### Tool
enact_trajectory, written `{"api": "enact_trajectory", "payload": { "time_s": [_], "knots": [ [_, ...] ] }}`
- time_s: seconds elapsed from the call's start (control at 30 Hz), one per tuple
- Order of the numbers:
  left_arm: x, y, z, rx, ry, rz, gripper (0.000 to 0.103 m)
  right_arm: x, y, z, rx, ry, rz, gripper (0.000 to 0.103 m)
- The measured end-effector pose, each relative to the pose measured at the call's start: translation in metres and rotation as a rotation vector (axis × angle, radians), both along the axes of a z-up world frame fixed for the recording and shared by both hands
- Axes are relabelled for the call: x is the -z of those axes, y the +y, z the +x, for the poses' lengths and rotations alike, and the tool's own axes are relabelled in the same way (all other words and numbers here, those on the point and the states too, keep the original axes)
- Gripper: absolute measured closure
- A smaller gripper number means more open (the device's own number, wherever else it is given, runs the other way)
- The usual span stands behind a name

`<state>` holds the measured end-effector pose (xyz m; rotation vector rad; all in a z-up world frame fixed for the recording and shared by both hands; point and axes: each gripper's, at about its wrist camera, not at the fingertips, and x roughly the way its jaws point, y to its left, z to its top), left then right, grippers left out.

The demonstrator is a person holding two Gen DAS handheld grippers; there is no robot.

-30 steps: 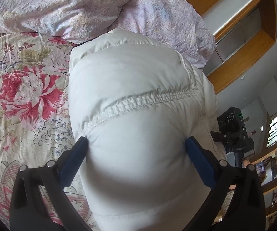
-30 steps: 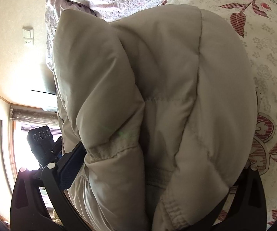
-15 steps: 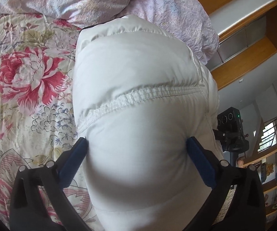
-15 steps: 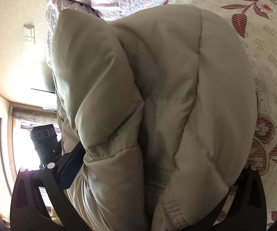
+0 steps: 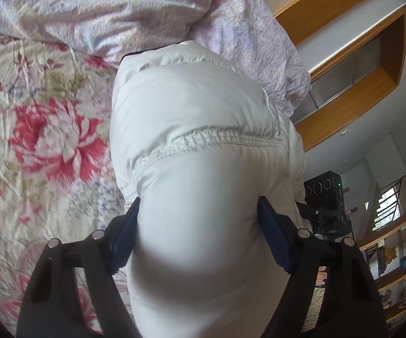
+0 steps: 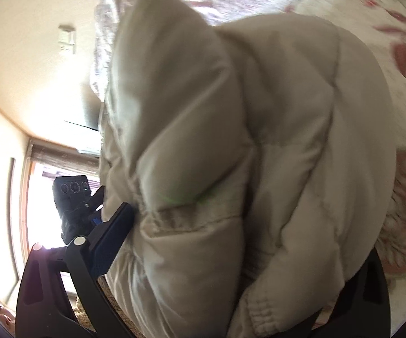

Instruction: Fold large clothes

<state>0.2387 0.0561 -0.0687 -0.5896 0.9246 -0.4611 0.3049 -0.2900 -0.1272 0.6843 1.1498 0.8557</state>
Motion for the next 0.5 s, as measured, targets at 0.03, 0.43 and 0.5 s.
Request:
{"api": "enact_trajectory", "payload": {
  "time_s": [0.03,0.43,0.5],
  "knots": [
    [-0.003,0.003,0.002,-0.005,-0.007,0.000,0.026,-0.008,0.006,0.005,-0.003,-0.016,0.001,0.004],
    [-0.019,0.058,0.049,-0.104,-0.046,0.055,0.026,-0.020,0.062,0.066,-0.008,-0.018,0.007,0.008],
    [-0.016,0.060,0.055,-0.105,-0.053,0.060,0.026,-0.018,0.060,0.069,0.008,-0.021,0.018,0.009]
  ]
}}
